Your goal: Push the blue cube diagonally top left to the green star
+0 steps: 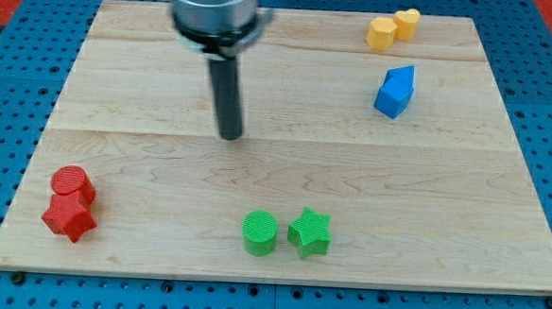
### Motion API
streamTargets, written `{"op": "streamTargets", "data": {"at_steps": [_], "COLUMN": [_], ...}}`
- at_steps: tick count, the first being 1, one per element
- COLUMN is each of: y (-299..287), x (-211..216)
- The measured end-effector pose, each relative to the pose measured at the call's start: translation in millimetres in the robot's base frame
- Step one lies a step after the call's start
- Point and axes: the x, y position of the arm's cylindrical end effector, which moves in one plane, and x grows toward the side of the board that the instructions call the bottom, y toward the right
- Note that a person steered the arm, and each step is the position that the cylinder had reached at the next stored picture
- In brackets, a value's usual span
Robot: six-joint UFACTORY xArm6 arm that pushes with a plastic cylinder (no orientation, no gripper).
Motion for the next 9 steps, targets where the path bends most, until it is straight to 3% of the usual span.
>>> {"op": "streamTargets", "data": {"at_steps": [1, 3, 4, 5, 7, 9], "y": [65, 215, 232, 204, 170, 202], "x": [-1, -44, -81, -100, -60, -38]}}
